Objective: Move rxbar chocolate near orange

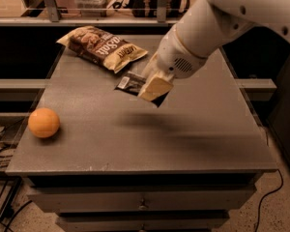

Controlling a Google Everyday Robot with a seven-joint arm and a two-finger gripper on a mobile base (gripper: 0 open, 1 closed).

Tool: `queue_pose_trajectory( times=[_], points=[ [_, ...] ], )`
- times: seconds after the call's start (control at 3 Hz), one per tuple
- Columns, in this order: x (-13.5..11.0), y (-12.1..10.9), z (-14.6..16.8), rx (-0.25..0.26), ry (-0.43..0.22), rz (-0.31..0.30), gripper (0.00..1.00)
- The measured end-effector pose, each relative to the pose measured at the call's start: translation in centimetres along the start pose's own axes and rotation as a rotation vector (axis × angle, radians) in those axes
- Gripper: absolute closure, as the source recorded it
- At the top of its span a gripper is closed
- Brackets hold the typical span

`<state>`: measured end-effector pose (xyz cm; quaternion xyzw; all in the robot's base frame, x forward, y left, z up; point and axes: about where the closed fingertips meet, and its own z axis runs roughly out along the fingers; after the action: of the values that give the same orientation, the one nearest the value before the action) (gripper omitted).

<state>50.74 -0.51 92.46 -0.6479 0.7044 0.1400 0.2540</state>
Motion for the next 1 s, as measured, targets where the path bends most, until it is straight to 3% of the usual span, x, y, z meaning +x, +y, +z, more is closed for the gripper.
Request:
queue_pose_trajectory(
  times=[0.33, 0.67, 1.0],
  points=[
    [-4.7, 3.4, 2.7, -0.079, -0.075, -0.111, 1.0],
    [-4.7, 3.4, 2.8, -0.079, -0.075, -0.111, 1.0],
    [-5.7, 4.5, 4.6, -0.134, -0.115, -0.127, 1.0]
  ],
)
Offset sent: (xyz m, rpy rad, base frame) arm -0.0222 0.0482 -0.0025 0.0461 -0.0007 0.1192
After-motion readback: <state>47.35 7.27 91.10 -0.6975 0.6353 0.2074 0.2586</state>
